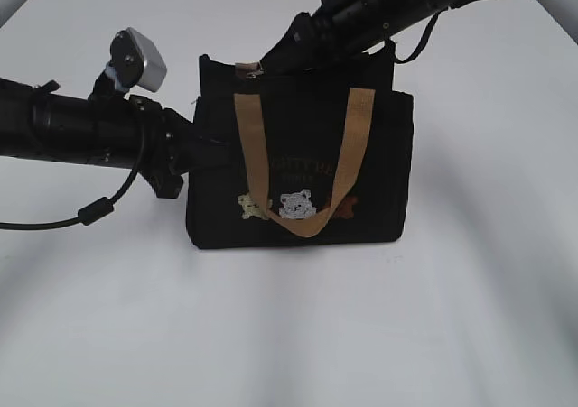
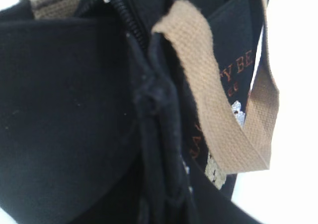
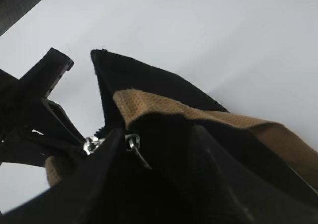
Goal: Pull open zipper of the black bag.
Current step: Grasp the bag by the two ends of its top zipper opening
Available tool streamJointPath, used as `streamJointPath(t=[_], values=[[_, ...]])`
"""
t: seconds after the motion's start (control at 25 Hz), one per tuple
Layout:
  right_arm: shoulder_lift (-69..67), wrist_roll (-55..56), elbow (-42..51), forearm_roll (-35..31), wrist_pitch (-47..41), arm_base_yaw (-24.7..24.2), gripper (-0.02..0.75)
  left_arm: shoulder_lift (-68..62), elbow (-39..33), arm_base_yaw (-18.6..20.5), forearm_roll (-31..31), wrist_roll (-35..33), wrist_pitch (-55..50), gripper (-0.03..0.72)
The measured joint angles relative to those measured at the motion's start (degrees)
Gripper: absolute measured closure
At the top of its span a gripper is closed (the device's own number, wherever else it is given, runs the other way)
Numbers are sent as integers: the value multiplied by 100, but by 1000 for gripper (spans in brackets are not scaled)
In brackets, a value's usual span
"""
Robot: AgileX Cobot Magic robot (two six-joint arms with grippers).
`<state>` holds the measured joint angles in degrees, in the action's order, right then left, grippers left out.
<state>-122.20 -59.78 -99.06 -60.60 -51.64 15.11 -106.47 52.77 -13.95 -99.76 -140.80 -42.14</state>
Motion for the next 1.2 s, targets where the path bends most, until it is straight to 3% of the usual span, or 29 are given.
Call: streamJointPath(t=[0.04,0.16,0.24,0.4,0.56,0.8,0.88,1.0,1.08,1.16,1.2], values=[[-33,-56,0,-12,-8,15,447,0,0,0,0,0,0,626],[-44,-200,0,-110,95,77,669,0,0,0,-2,0,30,626],[18,-172,-32,-144,252,70,729,0,0,0,-22,0,43,626],[184,161,-306,-42,78,-155,738,0,0,-4,-48,0,69,626],[319,714,-437,477,-537,-517,738,0,0,-4,-61,0,80,626],[858,2286,-437,2513,-1331,-941,738,0,0,-4,-56,5,95,626],[1098,2657,-437,2900,-1393,-996,738,0,0,-4,-56,151,101,626],[1346,2714,-448,2766,-1446,-916,677,19,0,-7,-44,789,256,582],[1431,2715,-448,2612,-1592,-755,538,110,0,-14,174,1653,478,430],[1476,2810,-448,2565,-1723,-598,386,280,0,-14,864,3125,652,286],[1512,2983,-448,2571,-1750,-554,356,405,0,-14,1359,4055,722,249]])
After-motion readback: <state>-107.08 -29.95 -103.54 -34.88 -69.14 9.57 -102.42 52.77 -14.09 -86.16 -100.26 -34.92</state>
